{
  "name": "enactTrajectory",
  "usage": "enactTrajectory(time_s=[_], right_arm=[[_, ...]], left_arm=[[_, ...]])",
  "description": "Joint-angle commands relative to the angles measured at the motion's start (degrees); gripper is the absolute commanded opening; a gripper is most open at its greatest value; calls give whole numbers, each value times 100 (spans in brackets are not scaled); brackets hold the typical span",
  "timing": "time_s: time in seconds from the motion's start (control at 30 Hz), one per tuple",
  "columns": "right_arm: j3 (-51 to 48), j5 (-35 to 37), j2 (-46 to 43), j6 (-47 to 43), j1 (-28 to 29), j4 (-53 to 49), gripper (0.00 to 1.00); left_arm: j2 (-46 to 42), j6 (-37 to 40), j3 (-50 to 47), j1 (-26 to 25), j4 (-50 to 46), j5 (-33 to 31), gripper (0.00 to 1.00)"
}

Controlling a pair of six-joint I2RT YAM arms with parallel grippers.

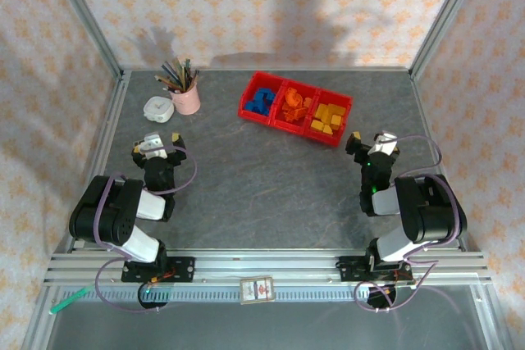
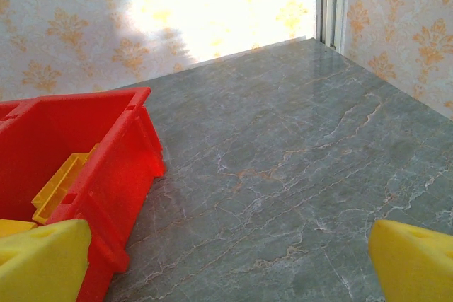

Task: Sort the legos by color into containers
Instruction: Reset both arms

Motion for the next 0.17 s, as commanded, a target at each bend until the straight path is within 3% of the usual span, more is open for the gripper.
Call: enactTrajectory(time_s=[0.0, 0.13], right_arm=[[61, -139, 3, -123, -30, 125, 100], [-21, -153, -49, -133, -38, 233, 100]], left_arm=[[6, 55, 44, 42, 297, 96, 100], [6, 55, 44, 42, 300, 94, 100]])
